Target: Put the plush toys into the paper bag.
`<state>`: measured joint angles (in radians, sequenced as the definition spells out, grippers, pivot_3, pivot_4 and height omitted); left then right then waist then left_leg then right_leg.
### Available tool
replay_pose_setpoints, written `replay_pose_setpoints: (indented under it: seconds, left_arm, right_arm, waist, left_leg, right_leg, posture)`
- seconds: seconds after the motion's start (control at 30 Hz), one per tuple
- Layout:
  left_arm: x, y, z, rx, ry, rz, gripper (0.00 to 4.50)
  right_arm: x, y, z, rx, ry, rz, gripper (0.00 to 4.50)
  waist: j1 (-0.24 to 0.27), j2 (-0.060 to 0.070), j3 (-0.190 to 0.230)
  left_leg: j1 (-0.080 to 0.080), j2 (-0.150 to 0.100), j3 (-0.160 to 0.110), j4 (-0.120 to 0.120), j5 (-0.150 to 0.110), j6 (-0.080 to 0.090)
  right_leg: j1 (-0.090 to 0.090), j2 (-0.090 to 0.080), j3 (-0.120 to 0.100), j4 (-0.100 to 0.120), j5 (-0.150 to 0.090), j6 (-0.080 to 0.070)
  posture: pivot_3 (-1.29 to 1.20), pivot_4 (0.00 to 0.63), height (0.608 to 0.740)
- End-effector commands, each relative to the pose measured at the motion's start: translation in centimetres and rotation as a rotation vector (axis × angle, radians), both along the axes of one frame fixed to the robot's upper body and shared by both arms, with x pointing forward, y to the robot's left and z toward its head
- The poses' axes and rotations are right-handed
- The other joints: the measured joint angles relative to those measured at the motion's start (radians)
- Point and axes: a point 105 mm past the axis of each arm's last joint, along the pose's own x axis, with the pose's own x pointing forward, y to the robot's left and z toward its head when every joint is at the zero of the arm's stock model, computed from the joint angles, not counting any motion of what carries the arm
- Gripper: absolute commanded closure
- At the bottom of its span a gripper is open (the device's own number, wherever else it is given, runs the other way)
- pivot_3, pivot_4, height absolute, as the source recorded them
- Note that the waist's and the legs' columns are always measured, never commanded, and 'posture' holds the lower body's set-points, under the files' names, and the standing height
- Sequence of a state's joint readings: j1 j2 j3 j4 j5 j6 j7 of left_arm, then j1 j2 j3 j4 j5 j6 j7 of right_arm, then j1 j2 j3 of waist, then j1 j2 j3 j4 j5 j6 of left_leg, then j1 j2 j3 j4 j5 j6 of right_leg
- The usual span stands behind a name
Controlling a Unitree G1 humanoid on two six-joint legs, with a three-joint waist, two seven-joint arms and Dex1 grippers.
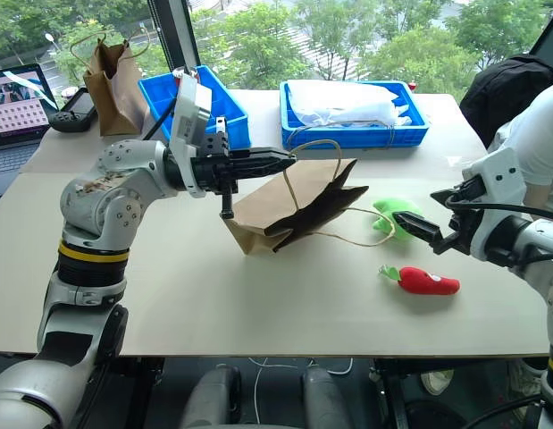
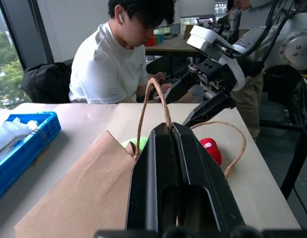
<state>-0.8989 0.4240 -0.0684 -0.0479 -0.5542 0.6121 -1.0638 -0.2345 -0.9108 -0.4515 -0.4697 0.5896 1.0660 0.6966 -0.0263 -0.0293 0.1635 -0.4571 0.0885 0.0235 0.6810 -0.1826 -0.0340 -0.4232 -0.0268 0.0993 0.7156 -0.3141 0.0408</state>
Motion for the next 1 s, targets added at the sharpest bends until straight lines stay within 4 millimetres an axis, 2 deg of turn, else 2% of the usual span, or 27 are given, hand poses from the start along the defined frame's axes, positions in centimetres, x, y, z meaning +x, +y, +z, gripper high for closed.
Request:
replay_pose_setpoints:
  seconds: [0.03, 0.13, 0.27, 0.37, 0.53, 0.7, 0.8, 1.0]
  left_arm:
    - [-0.9, -0.2, 1.8, -0.038, -0.044, -0.038, 4.50]
    - [-0.9, -0.2, 1.9, -0.036, -0.044, -0.055, 4.50]
    - [2.1, 2.0, 2.3, 0.014, -0.091, 0.052, 4.50]
    - [4.7, 3.2, 4.2, 0.048, -0.199, 0.114, 4.50]
    - [6.8, 3.5, 5.6, 0.137, -0.370, 0.105, 4.50]
    - [6.7, 3.1, 6.7, 0.182, -0.474, 0.044, 4.50]
    - [6.0, 2.8, 7.2, 0.211, -0.531, -0.026, 4.50]
    - [3.9, 1.7, 5.2, 0.196, -0.434, -0.220, 4.50]
  right_arm:
    - [-0.9, -2.1, 0.2, -0.131, -0.001, -0.073, 0.02]
    - [-1.2, -3.2, -0.2, -0.161, 0.012, -0.124, 0.02]
    - [-1.2, -3.2, -0.7, -0.136, 0.010, -0.154, 0.02]
    - [-0.9, -2.8, -1.3, -0.134, 0.008, -0.161, 0.02]
    - [-0.8, -1.7, -1.8, -0.107, -0.001, -0.152, 0.02]
    - [-1.1, -1.0, -2.1, -0.092, 0.002, -0.146, 0.02]
    - [-1.3, -0.9, -2.3, -0.093, 0.008, -0.147, 0.02]
    - [-1.8, -1.2, -2.4, -0.110, 0.025, -0.153, 0.02]
  waist:
    - [0.006, 0.000, 0.000]
    - [0.012, 0.000, 0.000]
    - [0.010, 0.000, 0.000]
    - [0.007, 0.000, 0.000]
    - [0.012, 0.000, 0.000]
    - [0.012, 0.000, 0.001]
    - [0.012, 0.000, 0.001]
    - [0.010, 0.001, 0.001]
  left_leg:
    - [0.000, -0.001, 0.000, 0.000, 0.000, 0.000]
    - [-0.002, -0.004, -0.001, 0.000, 0.000, 0.000]
    - [-0.002, -0.004, -0.001, 0.001, 0.000, 0.001]
    - [-0.001, -0.004, -0.003, 0.000, 0.001, 0.001]
    - [-0.003, -0.005, -0.003, -0.001, 0.001, 0.001]
    - [-0.007, -0.006, -0.004, -0.002, 0.000, 0.002]
    - [-0.011, -0.007, -0.007, -0.002, 0.000, 0.002]
    - [-0.012, -0.008, -0.010, -0.001, 0.000, 0.002]
  right_leg:
    - [0.000, 0.000, 0.000, 0.000, 0.000, 0.000]
    - [0.001, -0.003, 0.001, -0.001, -0.001, 0.001]
    - [0.001, -0.003, 0.001, -0.001, -0.001, 0.003]
    - [0.001, -0.002, 0.001, -0.001, -0.001, 0.003]
    - [0.001, -0.002, 0.001, -0.004, -0.001, 0.003]
    - [0.000, -0.002, 0.000, -0.005, 0.000, 0.000]
    - [-0.002, -0.002, 0.000, -0.006, 0.000, 0.000]
    - [0.000, -0.002, 0.000, -0.006, -0.001, 0.001]
  posture:
    - [0.00, 0.150, 0.676]
    - [0.00, 0.150, 0.676]
    - [0.00, 0.150, 0.676]
    - [0.00, 0.150, 0.676]
    - [0.00, 0.150, 0.676]
    - [0.00, 0.150, 0.676]
    - [0.00, 0.150, 0.676]
    - [0.00, 0.150, 0.676]
